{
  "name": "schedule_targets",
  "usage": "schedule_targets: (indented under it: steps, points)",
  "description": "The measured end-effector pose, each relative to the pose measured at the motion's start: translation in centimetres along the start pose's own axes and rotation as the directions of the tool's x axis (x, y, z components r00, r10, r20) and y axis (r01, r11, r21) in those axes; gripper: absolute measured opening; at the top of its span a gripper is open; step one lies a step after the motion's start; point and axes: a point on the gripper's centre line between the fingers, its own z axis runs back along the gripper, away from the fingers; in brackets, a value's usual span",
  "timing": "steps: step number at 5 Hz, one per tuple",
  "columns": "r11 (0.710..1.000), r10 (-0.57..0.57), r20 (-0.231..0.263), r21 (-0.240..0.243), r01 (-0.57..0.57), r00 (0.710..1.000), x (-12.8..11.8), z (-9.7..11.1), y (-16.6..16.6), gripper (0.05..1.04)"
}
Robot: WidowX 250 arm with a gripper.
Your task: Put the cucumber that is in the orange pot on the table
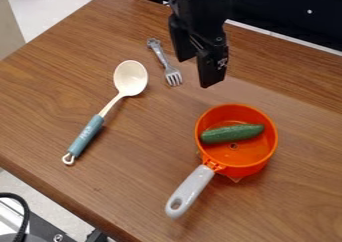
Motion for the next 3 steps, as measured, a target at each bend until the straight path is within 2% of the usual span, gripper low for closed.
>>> schedule_targets:
  steps: [1, 3]
  points:
    - [1.000, 0.001, -0.029, -0.017, -0.002, 1.000, -0.4, -0.9, -0.2, 0.999]
    - [0.991, -0.131, -0.080, -0.036, 0.128, 0.988, 0.1, -1.1, -3.5, 0.999]
